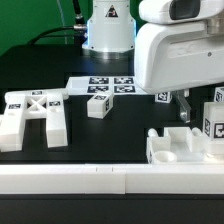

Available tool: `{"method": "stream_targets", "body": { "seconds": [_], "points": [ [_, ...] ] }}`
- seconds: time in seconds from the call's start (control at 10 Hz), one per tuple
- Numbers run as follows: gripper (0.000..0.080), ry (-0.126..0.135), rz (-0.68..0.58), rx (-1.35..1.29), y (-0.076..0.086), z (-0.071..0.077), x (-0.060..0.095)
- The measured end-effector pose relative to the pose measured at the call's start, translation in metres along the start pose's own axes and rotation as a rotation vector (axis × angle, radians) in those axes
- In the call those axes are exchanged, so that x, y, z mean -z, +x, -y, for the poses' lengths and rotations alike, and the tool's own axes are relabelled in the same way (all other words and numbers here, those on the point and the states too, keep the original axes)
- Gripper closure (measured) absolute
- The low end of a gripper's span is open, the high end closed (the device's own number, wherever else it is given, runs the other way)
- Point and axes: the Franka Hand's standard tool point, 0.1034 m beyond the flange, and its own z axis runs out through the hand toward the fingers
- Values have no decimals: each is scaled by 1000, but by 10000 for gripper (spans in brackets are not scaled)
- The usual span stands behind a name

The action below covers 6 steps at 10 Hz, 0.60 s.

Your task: Assemble chair

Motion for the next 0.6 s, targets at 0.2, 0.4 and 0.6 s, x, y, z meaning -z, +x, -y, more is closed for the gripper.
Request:
{"method": "stream_targets", "body": {
  "seconds": [0.2,0.4,0.6],
  "points": [
    [379,-1,-6,2,1,1,-1],
    [509,-1,-6,1,1,1,0],
    [509,0,-6,-21,1,1,-1]
  ]
}}
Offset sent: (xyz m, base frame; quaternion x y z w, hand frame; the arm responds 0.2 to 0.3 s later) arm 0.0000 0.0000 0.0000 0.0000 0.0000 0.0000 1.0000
